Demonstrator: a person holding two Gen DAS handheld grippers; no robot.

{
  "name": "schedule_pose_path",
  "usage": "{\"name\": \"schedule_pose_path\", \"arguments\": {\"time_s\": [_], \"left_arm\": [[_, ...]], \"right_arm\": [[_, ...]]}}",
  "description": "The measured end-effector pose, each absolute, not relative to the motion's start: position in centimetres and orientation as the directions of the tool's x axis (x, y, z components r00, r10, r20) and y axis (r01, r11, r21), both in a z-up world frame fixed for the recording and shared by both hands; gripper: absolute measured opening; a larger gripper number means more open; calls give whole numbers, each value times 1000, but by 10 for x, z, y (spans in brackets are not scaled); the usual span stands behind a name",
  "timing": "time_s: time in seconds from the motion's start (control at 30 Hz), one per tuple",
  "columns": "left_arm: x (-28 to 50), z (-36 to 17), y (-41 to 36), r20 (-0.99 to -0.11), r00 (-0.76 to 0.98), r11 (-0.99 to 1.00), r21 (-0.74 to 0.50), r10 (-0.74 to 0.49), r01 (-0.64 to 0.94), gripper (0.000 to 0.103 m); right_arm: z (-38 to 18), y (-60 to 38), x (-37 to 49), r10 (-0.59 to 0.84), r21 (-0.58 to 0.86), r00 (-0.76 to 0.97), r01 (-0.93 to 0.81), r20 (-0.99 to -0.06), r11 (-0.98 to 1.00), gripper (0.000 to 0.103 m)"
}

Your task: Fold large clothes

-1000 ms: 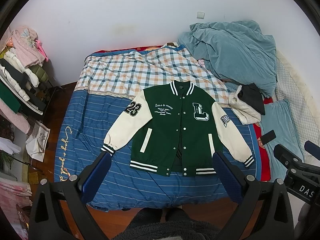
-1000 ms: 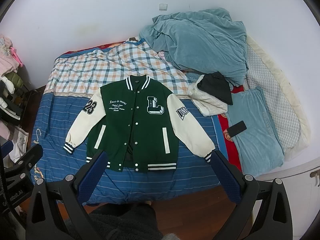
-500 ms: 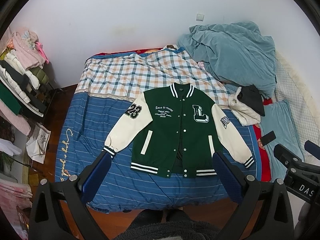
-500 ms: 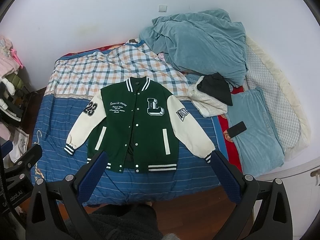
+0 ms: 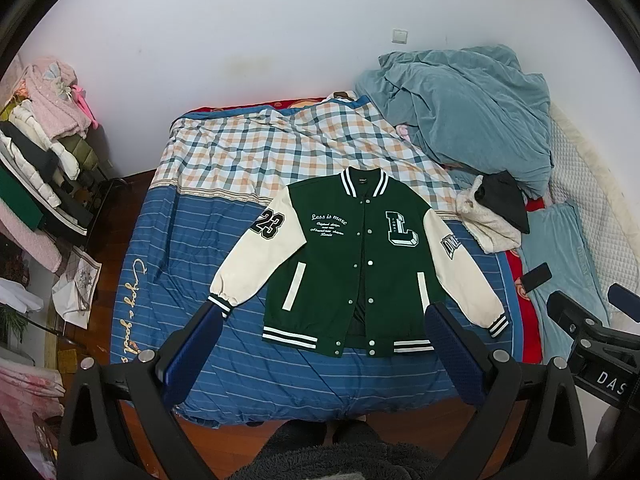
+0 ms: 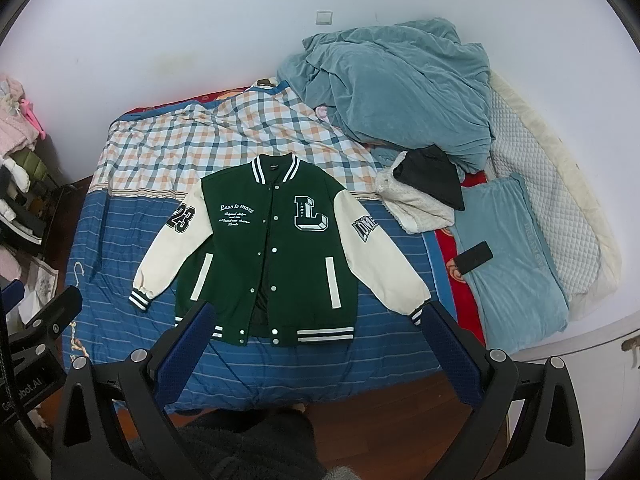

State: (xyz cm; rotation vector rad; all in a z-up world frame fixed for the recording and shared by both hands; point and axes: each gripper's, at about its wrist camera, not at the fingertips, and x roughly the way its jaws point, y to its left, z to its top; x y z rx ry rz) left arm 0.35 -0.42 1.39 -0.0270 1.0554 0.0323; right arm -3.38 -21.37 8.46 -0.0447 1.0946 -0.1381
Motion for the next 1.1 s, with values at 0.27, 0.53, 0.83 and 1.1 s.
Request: {"name": "schedule_pose_path", "arguments": {"time_s": [0.27,0.53,0.83,1.1], "left_arm": [[5,15,-6,-869,495,999,-5,13,-37,103],[25,14,-3,-839,544,999,2,24,-42,103],[94,-73,8,-776,617,991,104,132,-82,103],[151,-203,-5,-828,511,973,205,232,-110,103]], "right_arm": [[84,-213,-31,-136,-105,452,93,-882,990,103],[85,-215,-19,-131,-90,452,112,-882,990,103],[-19,-270,20,54,193,379,339,-924,921,100],[-210,-397,16,89,311,332,712,-939,630,49]]}}
